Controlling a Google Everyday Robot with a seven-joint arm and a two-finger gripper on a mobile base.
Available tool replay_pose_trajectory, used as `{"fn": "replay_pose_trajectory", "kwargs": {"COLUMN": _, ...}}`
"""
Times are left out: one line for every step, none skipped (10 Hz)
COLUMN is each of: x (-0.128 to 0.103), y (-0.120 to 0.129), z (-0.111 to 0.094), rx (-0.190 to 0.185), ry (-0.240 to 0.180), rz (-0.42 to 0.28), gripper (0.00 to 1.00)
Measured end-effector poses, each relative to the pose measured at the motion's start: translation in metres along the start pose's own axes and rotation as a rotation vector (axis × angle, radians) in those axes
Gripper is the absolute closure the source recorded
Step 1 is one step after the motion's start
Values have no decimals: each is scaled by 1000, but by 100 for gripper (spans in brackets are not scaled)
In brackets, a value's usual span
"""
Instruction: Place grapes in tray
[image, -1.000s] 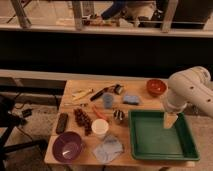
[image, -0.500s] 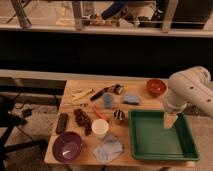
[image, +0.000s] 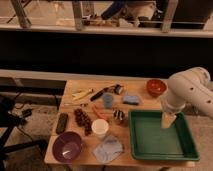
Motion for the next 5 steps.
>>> {"fn": "replay_pose_trajectory", "kwargs": {"x": -19, "y": -4, "z": 0, "rx": 10, "ry": -20, "rz": -28, "gripper": 20}}
{"fn": "replay_pose_trajectory", "kwargs": {"x": -34, "y": -7, "z": 0, "rx": 17, "ry": -34, "rz": -48, "gripper": 20}}
{"fn": "replay_pose_trajectory", "kwargs": {"x": -54, "y": -10, "z": 0, "rx": 26, "ry": -54, "rz": -76, "gripper": 20}}
{"fn": "replay_pose_trajectory", "kwargs": {"x": -79, "y": -14, "z": -2, "rx": 37, "ry": -78, "rz": -116, "gripper": 20}}
{"fn": "replay_pose_trajectory", "kwargs": {"x": -96, "y": -16, "z": -2, "rx": 42, "ry": -95, "rz": -146, "gripper": 20}}
